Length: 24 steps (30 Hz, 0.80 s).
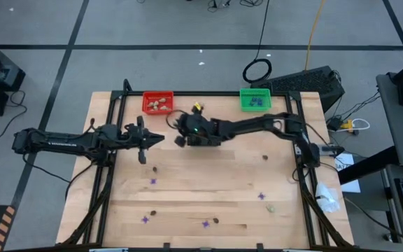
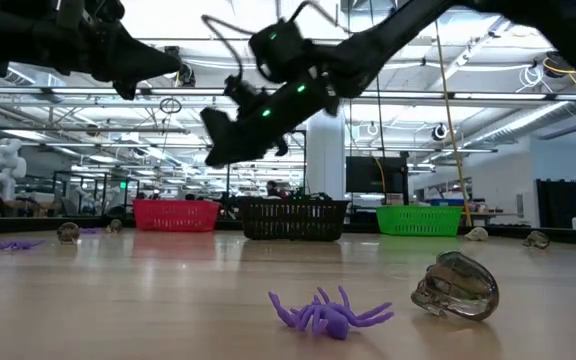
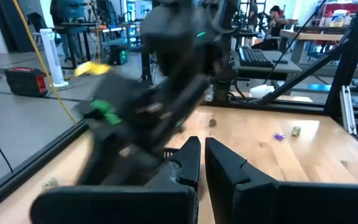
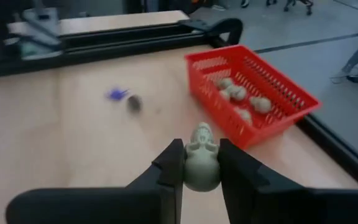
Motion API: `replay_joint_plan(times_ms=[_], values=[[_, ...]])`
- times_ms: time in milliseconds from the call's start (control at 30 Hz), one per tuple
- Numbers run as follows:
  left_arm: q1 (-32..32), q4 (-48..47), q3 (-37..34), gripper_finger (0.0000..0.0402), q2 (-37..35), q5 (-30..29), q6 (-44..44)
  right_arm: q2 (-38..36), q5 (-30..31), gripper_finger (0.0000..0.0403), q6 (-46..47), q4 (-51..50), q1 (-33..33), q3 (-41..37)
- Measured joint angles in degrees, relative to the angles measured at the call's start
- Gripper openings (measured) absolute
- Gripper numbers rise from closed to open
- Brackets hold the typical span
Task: Sort Halloween decoration
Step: Put the white skull toy into the orange bin
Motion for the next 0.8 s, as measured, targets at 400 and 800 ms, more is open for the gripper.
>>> replay_joint_plan(times_ms=[400, 800], values=[[0.0, 0.0, 0.0, 0.002, 0.0, 0.0, 0.0, 19.9, 0.5, 0.006, 1.0, -2.5, -5.3, 26.0], [0.0, -0.3, 0.0, 0.002, 0.0, 0.0, 0.3, 24.5, 1.5, 0.006, 5.3, -6.1, -8.9, 32.6]])
